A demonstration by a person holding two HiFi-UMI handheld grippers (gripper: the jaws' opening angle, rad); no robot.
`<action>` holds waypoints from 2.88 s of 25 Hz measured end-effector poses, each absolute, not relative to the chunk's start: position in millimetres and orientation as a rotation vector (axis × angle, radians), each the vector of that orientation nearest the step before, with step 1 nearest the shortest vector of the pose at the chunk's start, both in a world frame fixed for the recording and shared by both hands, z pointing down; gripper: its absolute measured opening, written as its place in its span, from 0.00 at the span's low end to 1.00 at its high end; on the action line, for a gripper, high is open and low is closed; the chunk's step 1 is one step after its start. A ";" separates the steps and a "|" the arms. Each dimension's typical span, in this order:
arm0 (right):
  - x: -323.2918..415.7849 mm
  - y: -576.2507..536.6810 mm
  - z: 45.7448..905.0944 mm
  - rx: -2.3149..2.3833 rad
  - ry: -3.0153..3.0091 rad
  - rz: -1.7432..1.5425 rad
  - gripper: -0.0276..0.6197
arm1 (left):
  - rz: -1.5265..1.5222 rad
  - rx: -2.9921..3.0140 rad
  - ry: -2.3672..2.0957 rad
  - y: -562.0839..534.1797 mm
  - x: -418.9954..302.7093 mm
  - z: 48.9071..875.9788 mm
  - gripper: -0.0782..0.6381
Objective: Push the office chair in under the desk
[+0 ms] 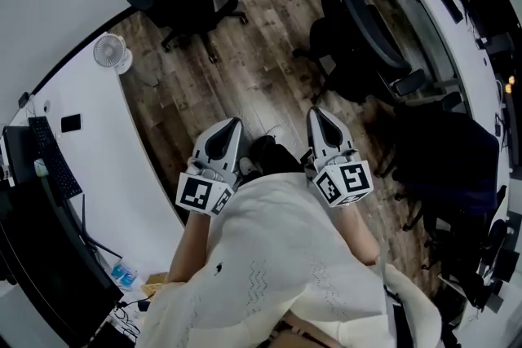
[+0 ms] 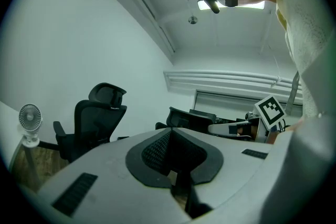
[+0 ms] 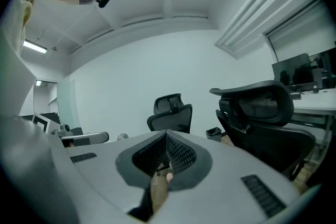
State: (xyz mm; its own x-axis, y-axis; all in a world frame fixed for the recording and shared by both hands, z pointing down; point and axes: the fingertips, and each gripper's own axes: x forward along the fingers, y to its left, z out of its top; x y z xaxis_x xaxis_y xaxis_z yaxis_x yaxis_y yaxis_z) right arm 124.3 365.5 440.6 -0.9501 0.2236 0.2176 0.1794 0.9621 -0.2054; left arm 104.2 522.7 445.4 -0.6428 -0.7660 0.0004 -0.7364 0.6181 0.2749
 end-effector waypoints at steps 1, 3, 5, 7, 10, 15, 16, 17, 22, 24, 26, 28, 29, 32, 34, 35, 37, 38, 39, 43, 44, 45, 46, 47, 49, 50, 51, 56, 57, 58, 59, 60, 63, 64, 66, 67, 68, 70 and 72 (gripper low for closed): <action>121.2 360.4 441.5 -0.289 -2.872 0.270 0.04 | -0.377 1.282 -2.709 516.7 100.9 445.6 0.13; 114.1 349.8 442.7 -0.259 -2.868 0.275 0.04 | -0.363 1.319 -2.692 504.8 93.1 444.3 0.13; 105.9 340.4 444.1 -0.227 -2.865 0.286 0.04 | -0.347 1.354 -2.680 494.7 83.1 442.9 0.13; 98.0 332.3 446.3 -0.204 -2.862 0.296 0.04 | -0.339 1.381 -2.664 485.3 72.2 443.1 0.13; 88.0 320.8 450.9 -0.175 -2.852 0.303 0.04 | -0.335 1.416 -2.636 469.9 56.6 445.1 0.13; 74.5 299.0 456.1 -0.116 -2.846 0.317 0.04 | -0.337 1.471 -2.585 442.0 33.6 448.5 0.13; 71.7 293.9 456.6 -0.105 -2.848 0.320 0.04 | -0.337 1.482 -2.574 435.5 29.3 449.1 0.13; 68.8 288.9 457.0 -0.095 -2.850 0.323 0.04 | -0.335 1.495 -2.564 429.1 24.9 449.3 0.13; 56.7 261.1 454.7 -0.016 -2.871 0.330 0.04 | -0.318 1.579 -2.521 395.1 1.8 445.7 0.13; 55.5 247.7 453.0 0.023 -2.882 0.337 0.04 | -0.313 1.616 -2.500 379.7 -4.7 444.0 0.13; 55.5 233.2 451.4 0.068 -2.891 0.348 0.04 | -0.303 1.658 -2.481 363.0 -9.9 441.8 0.13; 56.4 218.9 450.1 0.105 -2.898 0.351 0.04 | -0.293 1.700 -2.468 346.6 -13.6 438.6 0.13; 57.2 212.1 449.9 0.121 -2.901 0.350 0.04 | -0.290 1.718 -2.463 339.1 -15.2 437.1 0.13; 59.4 191.8 449.6 0.171 -2.906 0.344 0.04 | -0.284 1.761 -2.444 317.8 -19.9 434.9 0.13; 62.2 181.1 448.2 0.206 -2.908 0.340 0.04 | -0.273 1.791 -2.426 305.3 -21.2 433.8 0.13; 64.5 177.5 447.6 0.224 -2.907 0.341 0.04 | -0.266 1.805 -2.415 300.7 -21.2 433.8 0.13; 68.3 172.5 446.7 0.255 -2.908 0.341 0.04 | -0.252 1.830 -2.395 293.7 -22.1 434.6 0.13; 69.5 170.2 446.8 0.269 -2.908 0.339 0.04 | -0.246 1.843 -2.387 290.4 -23.4 435.1 0.13; 70.5 167.9 447.3 0.282 -2.907 0.337 0.04 | -0.241 1.856 -2.380 286.8 -24.9 435.5 0.13; 75.4 161.6 450.0 0.327 -2.898 0.321 0.04 | -0.224 1.897 -2.345 275.0 -28.2 438.8 0.13; 76.8 160.1 449.8 0.339 -2.898 0.314 0.04 | -0.222 1.905 -2.335 272.7 -28.3 439.4 0.13; 77.8 158.2 449.3 0.352 -2.899 0.308 0.04 | -0.221 1.913 -2.326 270.4 -28.6 439.6 0.13; 78.6 156.2 449.0 0.368 -2.898 0.306 0.04 | -0.220 1.922 -2.316 268.3 -29.1 439.9 0.13; 79.4 154.4 449.3 0.387 -2.894 0.307 0.04 | -0.218 1.932 -2.306 266.5 -29.7 440.5 0.13; 80.8 151.6 451.9 0.425 -2.881 0.308 0.04 | -0.205 1.954 -2.283 263.2 -31.6 443.3 0.13; 81.4 150.8 453.2 0.441 -2.873 0.306 0.04 | -0.193 1.965 -2.271 261.6 -32.9 445.0 0.13; 82.0 150.4 454.2 0.454 -2.867 0.303 0.04 | -0.179 1.977 -2.260 260.0 -34.5 446.5 0.13; 81.4 144.0 460.8 0.505 -2.834 0.266 0.04 | -0.110 2.038 -2.217 249.3 -47.7 450.8 0.13; 80.5 143.1 462.5 0.515 -2.825 0.256 0.04 | -0.104 2.046 -2.209 248.4 -50.4 451.4 0.13; 79.1 142.5 464.0 0.526 -2.818 0.245 0.04 | -0.099 2.054 -2.201 248.0 -53.4 452.1 0.13; 77.5 142.0 465.3 0.538 -2.811 0.232 0.04 | -0.093 2.060 -2.192 247.8 -56.5 453.3 0.13; 76.0 141.5 466.4 0.551 -2.802 0.218 0.04 | -0.083 2.067 -2.182 247.6 -59.5 454.8 0.13; 73.8 138.5 468.8 0.597 -2.771 0.172 0.05 | -0.034 2.094 -2.151 244.2 -67.5 459.3 0.13; 73.5 136.7 469.8 0.614 -2.761 0.161 0.05 | -0.016 2.105 -2.143 242.0 -70.4 460.5 0.13; 73.7 132.9 472.4 0.647 -2.744 0.160 0.06 | 0.014 2.127 -2.126 237.0 -76.3 462.4 0.13; 74.3 130.9 473.7 0.664 -2.736 0.164 0.07 | 0.021 2.136 -2.116 234.3 -79.0 463.2 0.13; 75.3 128.8 474.9 0.682 -2.728 0.163 0.07 | 0.025 2.144 -2.105 231.6 -81.2 464.0 0.13; 77.5 124.8 476.7 0.714 -2.707 0.138 0.08 | 0.039 2.159 -2.082 226.8 -84.5 466.3 0.13; 78.6 121.9 478.4 0.735 -2.679 0.088 0.10 | 0.073 2.176 -2.066 222.6 -88.7 469.7 0.13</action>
